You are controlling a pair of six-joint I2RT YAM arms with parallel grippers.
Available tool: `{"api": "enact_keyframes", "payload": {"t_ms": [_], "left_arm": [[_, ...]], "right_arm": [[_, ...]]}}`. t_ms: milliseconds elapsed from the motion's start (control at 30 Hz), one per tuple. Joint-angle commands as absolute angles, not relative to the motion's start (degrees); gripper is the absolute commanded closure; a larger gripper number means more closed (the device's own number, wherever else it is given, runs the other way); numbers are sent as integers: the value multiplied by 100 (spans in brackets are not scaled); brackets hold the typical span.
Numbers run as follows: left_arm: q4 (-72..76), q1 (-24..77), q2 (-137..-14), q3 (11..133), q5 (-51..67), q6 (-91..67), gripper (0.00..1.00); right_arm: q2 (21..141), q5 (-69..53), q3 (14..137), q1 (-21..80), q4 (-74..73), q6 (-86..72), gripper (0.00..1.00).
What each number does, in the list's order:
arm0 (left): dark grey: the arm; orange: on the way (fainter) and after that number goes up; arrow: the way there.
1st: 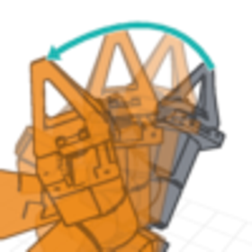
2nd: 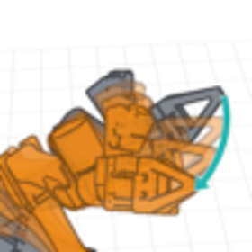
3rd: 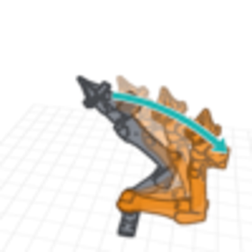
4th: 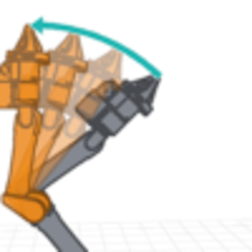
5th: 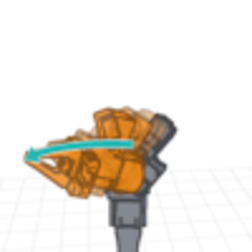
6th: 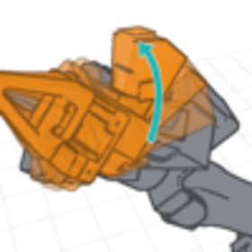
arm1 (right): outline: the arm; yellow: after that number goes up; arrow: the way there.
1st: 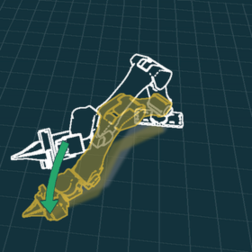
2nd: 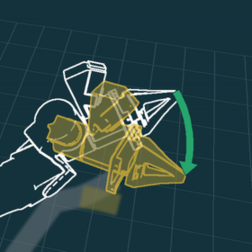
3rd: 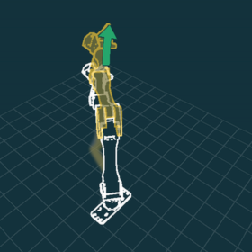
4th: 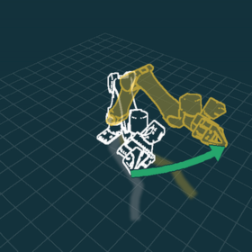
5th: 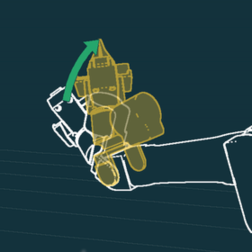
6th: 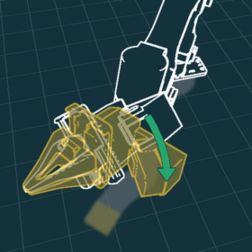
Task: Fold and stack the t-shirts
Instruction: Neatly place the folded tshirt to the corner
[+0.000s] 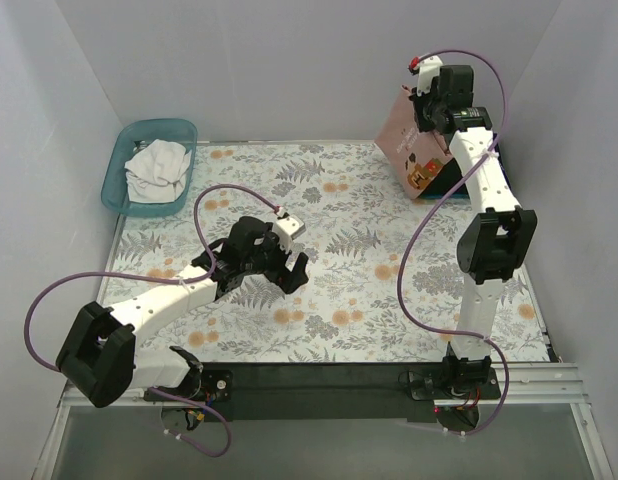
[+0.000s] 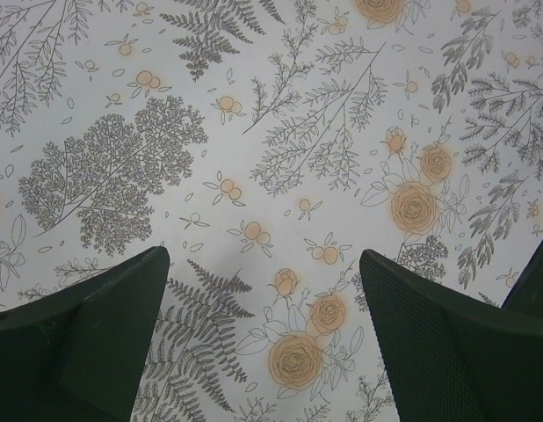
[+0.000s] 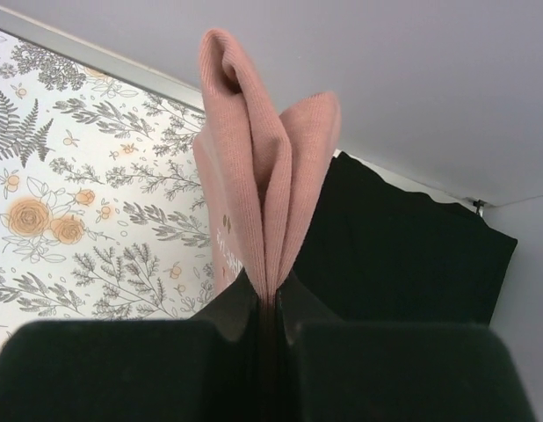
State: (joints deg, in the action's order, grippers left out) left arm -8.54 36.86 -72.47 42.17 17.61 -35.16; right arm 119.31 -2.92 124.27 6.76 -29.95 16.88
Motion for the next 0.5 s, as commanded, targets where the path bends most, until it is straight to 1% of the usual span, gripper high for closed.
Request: {"api": "enact_keyframes", "payload": {"t_ms": [0,467], "left_arm": [[-782,3656,-7014,4140,1775,-3454,10],[-782,3647,-7013,4087,1863,-3472,9]], "right_arm": [[11531,-237,12762,659,-2733,1767,99],[11320,-316,12911,633,-2857,1951,99]]}}
